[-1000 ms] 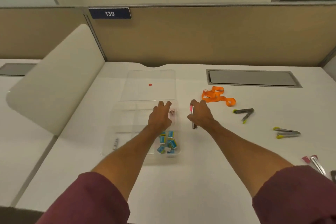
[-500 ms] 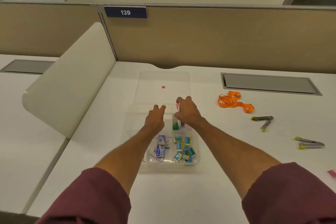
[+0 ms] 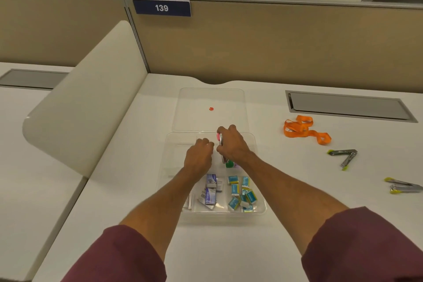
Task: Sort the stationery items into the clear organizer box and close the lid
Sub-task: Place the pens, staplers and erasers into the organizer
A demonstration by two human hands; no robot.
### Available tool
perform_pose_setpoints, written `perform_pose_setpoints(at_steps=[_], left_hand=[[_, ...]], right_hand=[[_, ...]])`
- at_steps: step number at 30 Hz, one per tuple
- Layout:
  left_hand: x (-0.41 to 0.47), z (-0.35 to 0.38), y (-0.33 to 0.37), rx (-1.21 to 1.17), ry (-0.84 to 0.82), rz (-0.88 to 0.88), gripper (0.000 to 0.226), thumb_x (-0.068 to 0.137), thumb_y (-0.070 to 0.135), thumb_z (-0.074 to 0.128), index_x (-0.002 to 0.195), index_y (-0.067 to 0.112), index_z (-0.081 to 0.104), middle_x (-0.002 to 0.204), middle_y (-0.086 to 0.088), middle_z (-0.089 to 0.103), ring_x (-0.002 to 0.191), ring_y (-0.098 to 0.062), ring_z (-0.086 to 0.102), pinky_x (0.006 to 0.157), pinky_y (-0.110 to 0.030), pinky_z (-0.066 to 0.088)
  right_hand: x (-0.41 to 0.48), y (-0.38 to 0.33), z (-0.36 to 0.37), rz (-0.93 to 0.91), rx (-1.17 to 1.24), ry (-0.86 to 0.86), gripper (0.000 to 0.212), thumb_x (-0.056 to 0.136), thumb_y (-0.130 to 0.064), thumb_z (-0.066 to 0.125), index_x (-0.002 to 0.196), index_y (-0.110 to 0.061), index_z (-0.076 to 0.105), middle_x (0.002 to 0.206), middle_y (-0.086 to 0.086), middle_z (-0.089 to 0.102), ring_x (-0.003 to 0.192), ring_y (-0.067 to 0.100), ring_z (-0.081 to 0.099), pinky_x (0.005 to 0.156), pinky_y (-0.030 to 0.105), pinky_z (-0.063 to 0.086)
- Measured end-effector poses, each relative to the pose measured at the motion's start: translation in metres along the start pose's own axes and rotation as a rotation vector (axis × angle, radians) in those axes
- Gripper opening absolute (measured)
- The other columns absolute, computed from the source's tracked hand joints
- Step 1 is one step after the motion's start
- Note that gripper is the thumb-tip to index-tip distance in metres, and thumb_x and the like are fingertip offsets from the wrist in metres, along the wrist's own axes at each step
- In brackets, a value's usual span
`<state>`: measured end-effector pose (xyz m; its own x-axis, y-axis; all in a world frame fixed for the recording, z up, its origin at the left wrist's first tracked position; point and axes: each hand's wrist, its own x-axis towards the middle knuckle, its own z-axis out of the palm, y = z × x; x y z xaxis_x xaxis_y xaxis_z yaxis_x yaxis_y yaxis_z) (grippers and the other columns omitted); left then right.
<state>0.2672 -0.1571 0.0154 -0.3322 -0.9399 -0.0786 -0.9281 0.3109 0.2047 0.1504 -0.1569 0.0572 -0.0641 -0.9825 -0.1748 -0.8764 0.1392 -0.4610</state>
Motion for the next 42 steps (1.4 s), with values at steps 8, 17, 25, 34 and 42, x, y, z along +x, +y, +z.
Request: perform_pose_setpoints(at_steps=[8, 17, 25, 34, 42], left_hand=[[-0.014, 0.011, -0.032, 0.011, -0.109, -0.047, 0.077, 0.095, 0.057, 0.034, 0.153, 0.014, 0.007, 0.162, -0.004, -0.003, 0.15, -0.024, 0.001, 0.121, -0.044, 0.008], [-0.014, 0.009, -0.03, -0.022, -0.113, -0.037, 0.07, 0.097, 0.056, 0.025, 0.153, 0.019, 0.004, 0.162, -0.004, -0.002, 0.15, -0.025, -0.003, 0.12, -0.048, 0.004], [-0.007, -0.002, 0.027, -0.006, -0.024, 0.103, 0.065, 0.099, 0.05, 0.026, 0.152, 0.014, 0.013, 0.162, -0.009, 0.004, 0.15, -0.027, 0.003, 0.12, -0.047, 0.006], [0.0, 0.007, 0.151, 0.062, -0.087, 0.349, 0.064, 0.099, 0.048, 0.029, 0.151, 0.015, 0.014, 0.162, -0.009, 0.0, 0.15, -0.028, 0.0, 0.121, -0.047, 0.005], [-0.001, 0.042, 0.272, 0.117, -0.195, 0.493, 0.067, 0.098, 0.052, 0.03, 0.152, 0.017, 0.013, 0.162, -0.008, -0.003, 0.15, -0.027, -0.004, 0.12, -0.048, 0.001]], right_hand=[[0.001, -0.016, 0.024, -0.031, -0.108, -0.092, 0.054, 0.084, -0.017, 0.069, 0.133, -0.016, 0.046, 0.137, 0.015, 0.04, 0.117, 0.031, 0.051, 0.093, 0.037, 0.05], [-0.007, -0.015, 0.023, -0.029, -0.198, -0.064, 0.049, 0.093, -0.022, 0.057, 0.139, -0.014, 0.042, 0.145, 0.012, 0.035, 0.127, 0.028, 0.044, 0.096, 0.037, 0.047], [-0.041, 0.034, -0.004, 0.045, -0.14, 0.12, 0.038, 0.094, -0.022, 0.049, 0.131, -0.013, 0.049, 0.132, 0.011, 0.045, 0.123, 0.028, 0.043, 0.092, 0.041, 0.047], [-0.1, 0.146, -0.051, 0.286, -0.162, 0.187, 0.044, 0.094, -0.025, 0.053, 0.136, -0.017, 0.043, 0.136, 0.01, 0.044, 0.124, 0.025, 0.045, 0.094, 0.034, 0.048], [-0.168, 0.265, -0.089, 0.507, -0.168, 0.261, 0.045, 0.092, -0.021, 0.051, 0.136, -0.016, 0.042, 0.132, 0.009, 0.044, 0.122, 0.025, 0.044, 0.091, 0.034, 0.047]])
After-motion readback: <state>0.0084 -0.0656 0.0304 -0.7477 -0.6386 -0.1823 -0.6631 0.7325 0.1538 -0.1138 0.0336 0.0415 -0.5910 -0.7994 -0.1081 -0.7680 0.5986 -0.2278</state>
